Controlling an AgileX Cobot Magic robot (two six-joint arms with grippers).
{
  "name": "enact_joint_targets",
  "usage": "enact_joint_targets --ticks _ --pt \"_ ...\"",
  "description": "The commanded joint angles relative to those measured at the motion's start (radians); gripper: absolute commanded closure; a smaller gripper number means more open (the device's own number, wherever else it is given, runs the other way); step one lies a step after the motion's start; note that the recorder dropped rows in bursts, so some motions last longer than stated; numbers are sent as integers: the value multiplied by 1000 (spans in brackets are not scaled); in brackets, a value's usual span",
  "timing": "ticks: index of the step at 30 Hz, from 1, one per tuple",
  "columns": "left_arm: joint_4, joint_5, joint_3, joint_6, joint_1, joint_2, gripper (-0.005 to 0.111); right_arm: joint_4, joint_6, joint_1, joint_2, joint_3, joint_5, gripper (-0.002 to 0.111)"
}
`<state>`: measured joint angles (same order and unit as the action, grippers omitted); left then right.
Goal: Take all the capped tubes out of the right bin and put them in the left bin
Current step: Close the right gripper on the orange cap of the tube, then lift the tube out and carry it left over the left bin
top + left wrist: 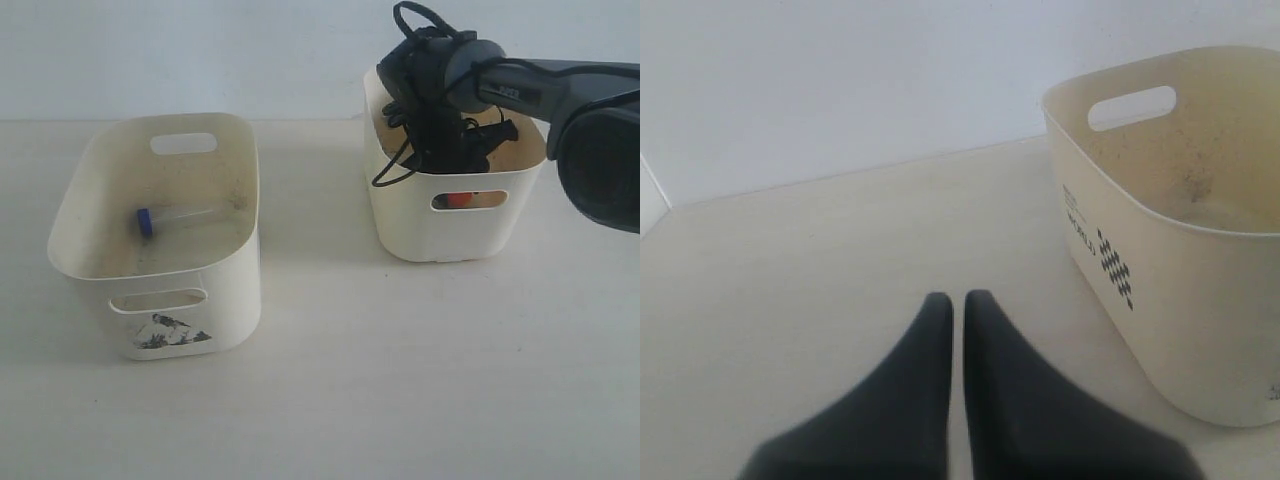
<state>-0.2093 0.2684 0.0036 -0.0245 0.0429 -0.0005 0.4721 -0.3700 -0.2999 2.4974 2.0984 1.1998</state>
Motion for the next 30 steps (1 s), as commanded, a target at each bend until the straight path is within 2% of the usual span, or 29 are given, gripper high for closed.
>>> enact_joint_targets --ticks 1,14,24,30 --pt "4 -8 -4 -13 1 0 102 -30 17 11 -35 -12 21 108" --pt "4 -8 -4 -13 1 0 102 -53 46 11 -220 -12 21 108" --pt "4 -8 -4 -13 1 0 102 -181 106 11 -326 -12 21 108" --pt "4 -8 -4 -13 1 0 102 -353 179 11 -391 -12 21 108"
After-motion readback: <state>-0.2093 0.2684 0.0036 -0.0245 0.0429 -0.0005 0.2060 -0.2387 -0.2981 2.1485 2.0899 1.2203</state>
